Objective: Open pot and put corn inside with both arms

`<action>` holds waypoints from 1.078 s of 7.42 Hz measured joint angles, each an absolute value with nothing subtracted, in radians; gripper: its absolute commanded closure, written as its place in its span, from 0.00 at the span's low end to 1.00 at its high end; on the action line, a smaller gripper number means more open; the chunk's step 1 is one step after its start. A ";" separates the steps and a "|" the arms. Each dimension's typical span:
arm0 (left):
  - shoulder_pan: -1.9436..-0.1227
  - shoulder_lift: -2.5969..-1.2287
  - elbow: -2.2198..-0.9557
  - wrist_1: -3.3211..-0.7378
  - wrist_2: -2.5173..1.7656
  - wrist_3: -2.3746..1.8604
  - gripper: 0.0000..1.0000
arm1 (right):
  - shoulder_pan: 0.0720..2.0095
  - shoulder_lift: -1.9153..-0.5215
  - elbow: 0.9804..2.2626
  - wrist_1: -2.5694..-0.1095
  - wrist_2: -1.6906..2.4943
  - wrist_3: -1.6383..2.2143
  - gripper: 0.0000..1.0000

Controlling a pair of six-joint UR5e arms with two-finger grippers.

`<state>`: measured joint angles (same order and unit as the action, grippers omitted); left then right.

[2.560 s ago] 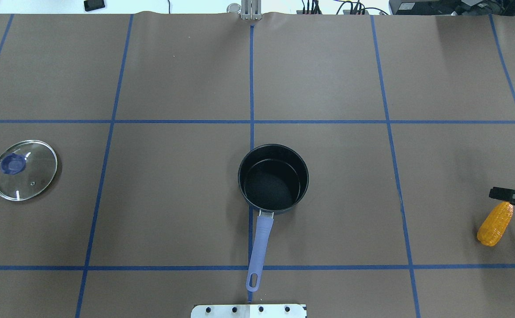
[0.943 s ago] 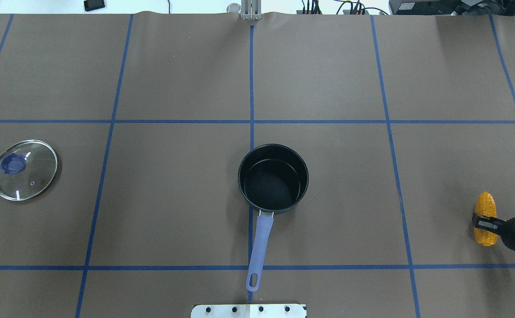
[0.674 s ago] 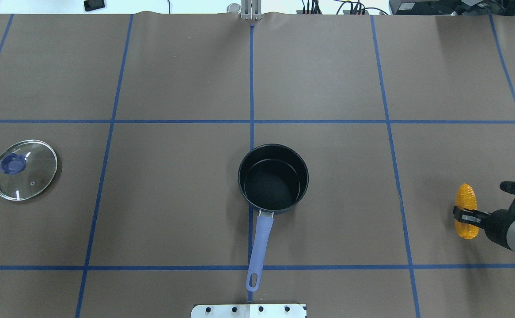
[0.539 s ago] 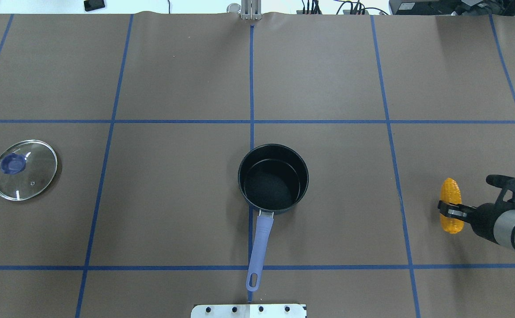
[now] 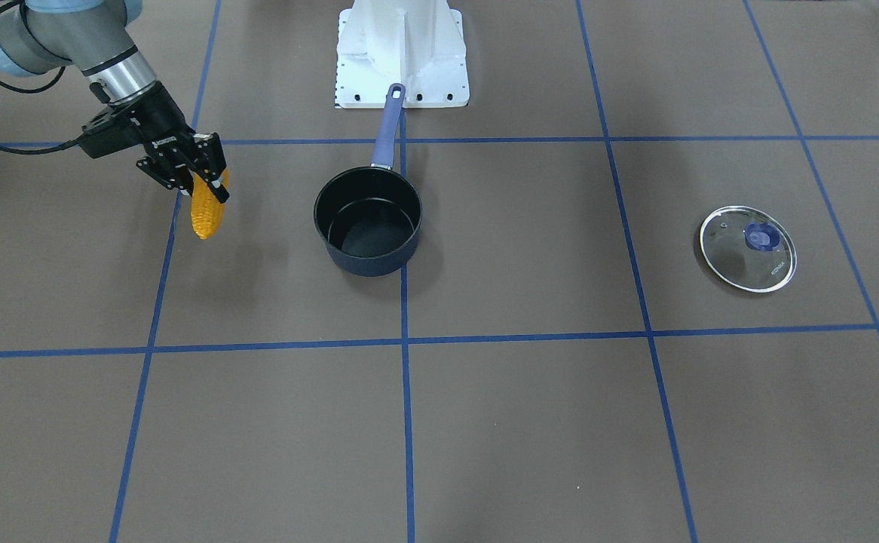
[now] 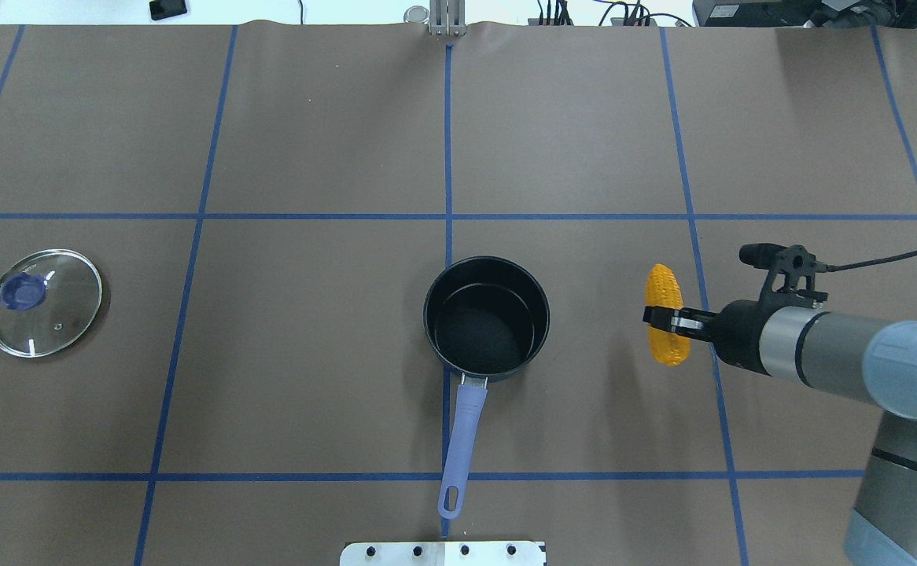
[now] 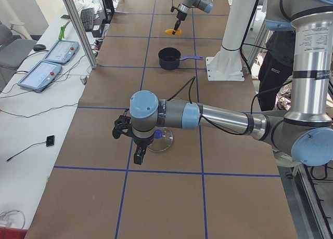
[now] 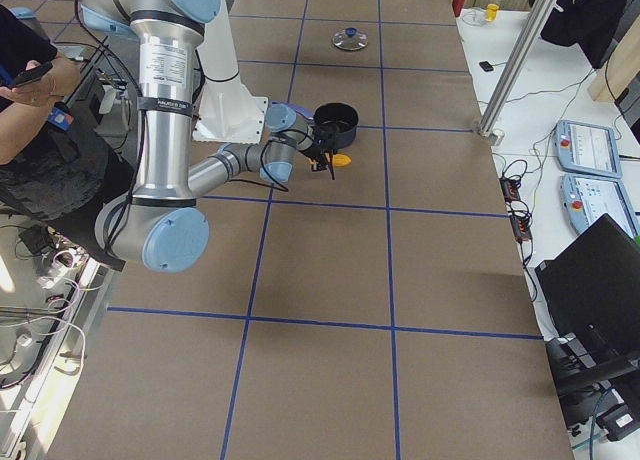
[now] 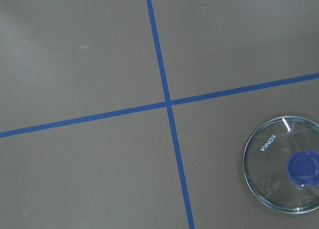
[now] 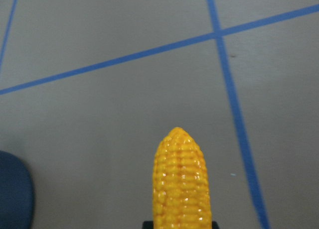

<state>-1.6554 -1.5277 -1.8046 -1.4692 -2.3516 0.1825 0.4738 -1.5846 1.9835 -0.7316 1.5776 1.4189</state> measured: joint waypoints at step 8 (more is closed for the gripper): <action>-1.654 -1.526 -1.796 -1.467 -2.352 0.183 0.01 | 0.429 -1.110 1.846 -1.024 1.564 1.417 0.00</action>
